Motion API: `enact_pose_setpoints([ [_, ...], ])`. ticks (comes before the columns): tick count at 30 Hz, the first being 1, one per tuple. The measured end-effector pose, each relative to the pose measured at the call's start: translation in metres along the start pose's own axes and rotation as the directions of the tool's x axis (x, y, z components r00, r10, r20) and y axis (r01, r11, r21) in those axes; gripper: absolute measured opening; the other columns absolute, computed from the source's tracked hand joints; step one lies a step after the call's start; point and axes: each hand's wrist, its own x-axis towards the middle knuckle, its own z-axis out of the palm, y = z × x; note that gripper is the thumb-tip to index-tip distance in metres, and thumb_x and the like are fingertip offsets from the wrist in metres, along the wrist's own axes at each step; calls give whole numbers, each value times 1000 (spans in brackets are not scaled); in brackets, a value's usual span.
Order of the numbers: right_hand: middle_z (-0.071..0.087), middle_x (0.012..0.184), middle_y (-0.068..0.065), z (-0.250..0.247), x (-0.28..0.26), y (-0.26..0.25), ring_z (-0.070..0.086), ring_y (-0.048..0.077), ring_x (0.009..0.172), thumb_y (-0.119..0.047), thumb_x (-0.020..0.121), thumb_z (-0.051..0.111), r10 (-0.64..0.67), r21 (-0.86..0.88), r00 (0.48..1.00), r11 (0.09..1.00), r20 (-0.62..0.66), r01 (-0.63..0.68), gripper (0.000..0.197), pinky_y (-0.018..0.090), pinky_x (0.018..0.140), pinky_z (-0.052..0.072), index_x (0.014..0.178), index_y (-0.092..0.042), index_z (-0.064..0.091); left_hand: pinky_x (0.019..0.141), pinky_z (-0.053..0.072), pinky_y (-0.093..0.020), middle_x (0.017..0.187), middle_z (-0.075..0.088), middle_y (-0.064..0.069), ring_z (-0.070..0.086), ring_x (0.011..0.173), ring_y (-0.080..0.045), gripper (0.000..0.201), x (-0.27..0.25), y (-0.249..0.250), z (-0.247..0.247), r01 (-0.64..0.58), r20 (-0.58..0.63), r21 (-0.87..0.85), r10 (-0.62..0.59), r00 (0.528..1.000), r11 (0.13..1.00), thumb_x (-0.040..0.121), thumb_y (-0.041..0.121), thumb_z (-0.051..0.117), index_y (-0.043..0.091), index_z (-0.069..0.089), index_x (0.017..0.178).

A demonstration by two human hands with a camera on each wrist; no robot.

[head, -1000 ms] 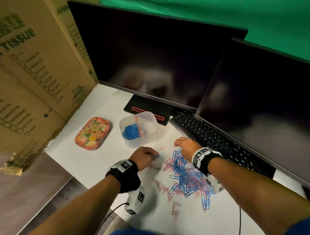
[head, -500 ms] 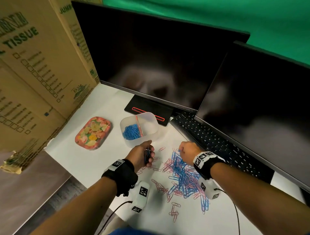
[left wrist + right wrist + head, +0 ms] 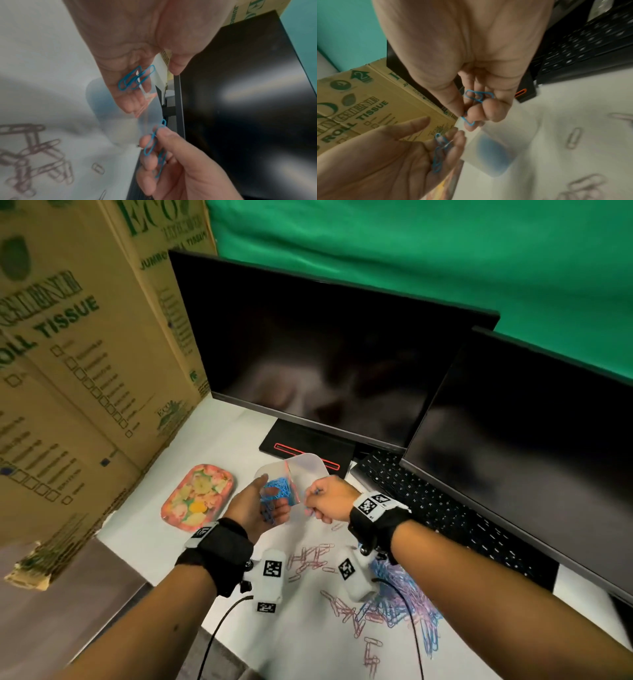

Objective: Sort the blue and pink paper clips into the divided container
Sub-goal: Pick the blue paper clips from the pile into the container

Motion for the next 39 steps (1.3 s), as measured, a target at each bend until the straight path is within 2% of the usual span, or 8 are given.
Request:
enact_pose_setpoints([
  [6, 60, 70, 9, 20, 34, -51, 55, 13, 40, -11, 95, 48, 93, -129, 995, 987, -30, -96, 22, 19, 34, 45, 79, -4, 60, 73, 47, -36, 92, 51, -16, 56, 81, -28, 38, 24, 35, -10, 39, -65, 66, -35, 997, 997, 92, 40, 54, 8, 49, 111],
  [11, 71, 93, 9, 21, 39, -57, 70, 26, 82, -14, 86, 50, -54, -478, 990, 878, -133, -16, 23, 36, 74, 60, 98, -9, 70, 92, 46, -42, 100, 48, -13, 51, 95, -29, 49, 38, 43, -16, -15, -55, 270, 31, 998, 963, 89, 44, 57, 9, 53, 123],
  [14, 68, 103, 4, 13, 31, -46, 65, 24, 94, -7, 84, 51, -105, -363, 972, 931, -209, 23, 26, 27, 77, 53, 98, -13, 72, 93, 49, -42, 112, 53, -12, 57, 105, -28, 40, 36, 50, -19, -85, -31, 351, 103, 994, 933, 92, 39, 55, 12, 53, 122],
  [17, 68, 93, 7, 1, 14, -18, 68, 29, 85, -6, 83, 54, -27, -87, 960, 996, -278, 3, 23, 41, 82, 58, 93, -19, 69, 80, 53, -39, 104, 61, -12, 62, 89, -26, 25, 27, 49, -23, -170, 26, 421, 175, 984, 891, 94, 25, 55, 9, 60, 112],
  [22, 70, 93, 14, -22, -42, 45, 64, 23, 75, -3, 89, 52, 95, -11, 921, 994, -378, -107, 24, 31, 67, 55, 93, -19, 69, 49, 41, -19, 76, 63, -4, 58, 63, -15, 8, 16, 19, -15, -382, 308, 682, 229, 923, 623, 87, 7, 60, 9, 64, 80],
  [25, 72, 91, -3, -28, -71, 83, 70, 21, 85, -13, 85, 52, 172, -133, 878, 958, -446, -255, 33, 33, 79, 58, 70, -40, 63, 60, 43, -13, 69, 64, 8, 57, 60, 1, 13, 20, -13, -3, -530, 493, 739, 204, 846, 415, 83, 12, 68, 19, 65, 72],
  [28, 71, 97, -6, -24, -98, 110, 67, 15, 89, -15, 90, 50, 210, -163, 848, 932, -486, -324, 27, 22, 74, 53, 81, -33, 68, 60, 40, -5, 70, 64, 10, 55, 57, 11, 20, 25, -46, 10, -605, 593, 763, 128, 795, 229, 80, 12, 67, 27, 61, 68],
  [39, 68, 92, -2, 19, -161, 196, 63, 23, 91, -36, 91, 37, 222, -239, 810, 884, -543, -403, 27, 17, 63, 35, 86, -26, 62, 87, 48, -26, 109, 67, 4, 63, 103, -20, 21, 38, -130, 52, -638, 645, 724, -70, 761, -262, 84, 22, 56, 26, 67, 101],
])
